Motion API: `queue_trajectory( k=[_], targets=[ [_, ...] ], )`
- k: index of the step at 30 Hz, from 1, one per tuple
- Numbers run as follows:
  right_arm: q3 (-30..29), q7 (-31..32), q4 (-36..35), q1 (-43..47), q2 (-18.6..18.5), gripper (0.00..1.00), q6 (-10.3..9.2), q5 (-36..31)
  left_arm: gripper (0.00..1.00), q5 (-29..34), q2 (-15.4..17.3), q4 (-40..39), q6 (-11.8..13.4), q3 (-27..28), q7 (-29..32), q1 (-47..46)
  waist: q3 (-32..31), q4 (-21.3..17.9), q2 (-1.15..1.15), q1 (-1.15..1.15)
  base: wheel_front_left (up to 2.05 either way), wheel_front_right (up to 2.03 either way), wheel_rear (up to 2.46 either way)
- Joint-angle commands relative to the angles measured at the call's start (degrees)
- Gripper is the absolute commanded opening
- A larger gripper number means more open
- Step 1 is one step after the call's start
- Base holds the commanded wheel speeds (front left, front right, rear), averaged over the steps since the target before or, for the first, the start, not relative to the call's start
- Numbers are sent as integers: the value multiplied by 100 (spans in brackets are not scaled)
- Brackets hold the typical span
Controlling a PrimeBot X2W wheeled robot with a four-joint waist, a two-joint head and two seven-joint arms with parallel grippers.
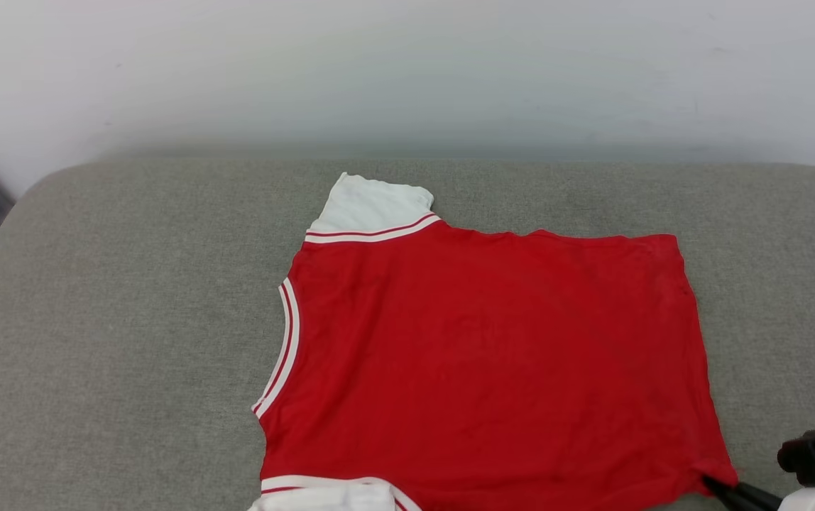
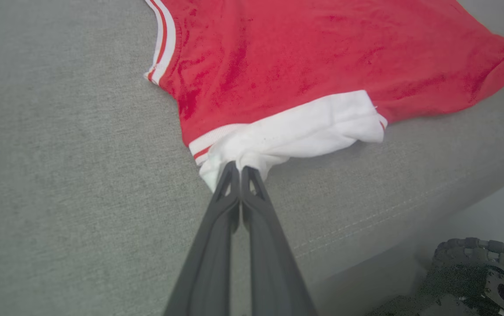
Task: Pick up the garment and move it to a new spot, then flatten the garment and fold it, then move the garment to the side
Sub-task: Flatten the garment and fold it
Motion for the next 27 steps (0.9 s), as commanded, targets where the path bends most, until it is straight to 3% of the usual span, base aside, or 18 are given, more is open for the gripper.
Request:
queue_trajectory(
  k=[1,15,27],
  targets=[
    [-211,130,-153,19,60,0,-6,-135,0,73,31,83,-91,50,9,-268,54,28,0,1,0,0,0],
    [-1543,1133,-1107,-586,430,0,-5,-654,0,491,-148,665,-923,354,404,-2658,791,-82,0,1,0,0,0],
    [-1558,1711,-594,-1463,722,0,-5,-778,0,434,-589,2297,-1582,297,521,-3746,1671,-264,0,1,0,0,0]
  ],
)
